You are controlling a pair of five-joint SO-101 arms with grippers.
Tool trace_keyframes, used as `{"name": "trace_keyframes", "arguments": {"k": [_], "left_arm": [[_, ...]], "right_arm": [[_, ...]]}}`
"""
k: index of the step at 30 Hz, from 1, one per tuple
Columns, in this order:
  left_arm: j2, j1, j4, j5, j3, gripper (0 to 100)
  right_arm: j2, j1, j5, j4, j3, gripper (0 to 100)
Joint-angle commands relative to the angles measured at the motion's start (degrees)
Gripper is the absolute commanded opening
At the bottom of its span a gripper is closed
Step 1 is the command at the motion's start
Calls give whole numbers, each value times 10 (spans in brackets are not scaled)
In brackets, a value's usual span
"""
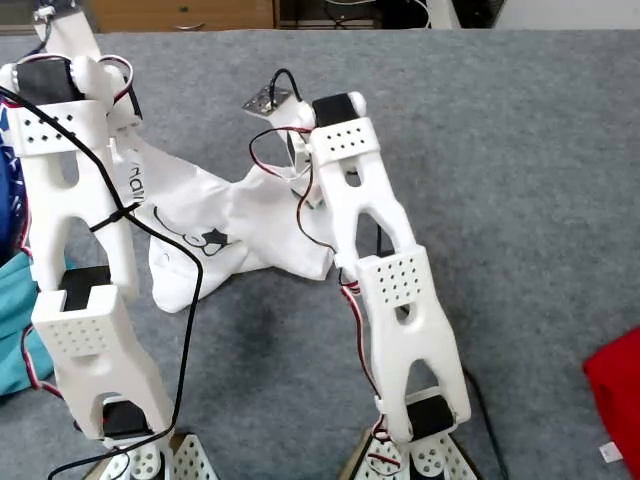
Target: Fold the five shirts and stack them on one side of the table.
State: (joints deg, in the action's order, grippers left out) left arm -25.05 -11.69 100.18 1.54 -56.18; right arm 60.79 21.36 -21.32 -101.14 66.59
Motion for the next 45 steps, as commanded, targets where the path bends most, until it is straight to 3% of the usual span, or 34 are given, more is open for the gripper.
{"name": "trace_keyframes", "arguments": {"k": [1, 7, 16, 32, 37, 45], "left_arm": [[30, -3, 6, 1, 0, 20], [30, -4, 6, 1, -4, 20], [30, -4, 6, 0, -1, 20], [30, -11, 6, -2, -4, 20], [30, -19, 5, -1, -4, 20], [34, -23, 5, -1, -4, 20]], "right_arm": [[-4, -14, 5, -9, 32, 201], [-4, -31, 4, -9, 29, 191], [-1, -37, 5, -9, 29, 45], [-10, -37, 25, -10, 33, 5], [-78, -58, 42, -11, 33, 5], [-311, -140, 41, -11, -28, 5]]}}
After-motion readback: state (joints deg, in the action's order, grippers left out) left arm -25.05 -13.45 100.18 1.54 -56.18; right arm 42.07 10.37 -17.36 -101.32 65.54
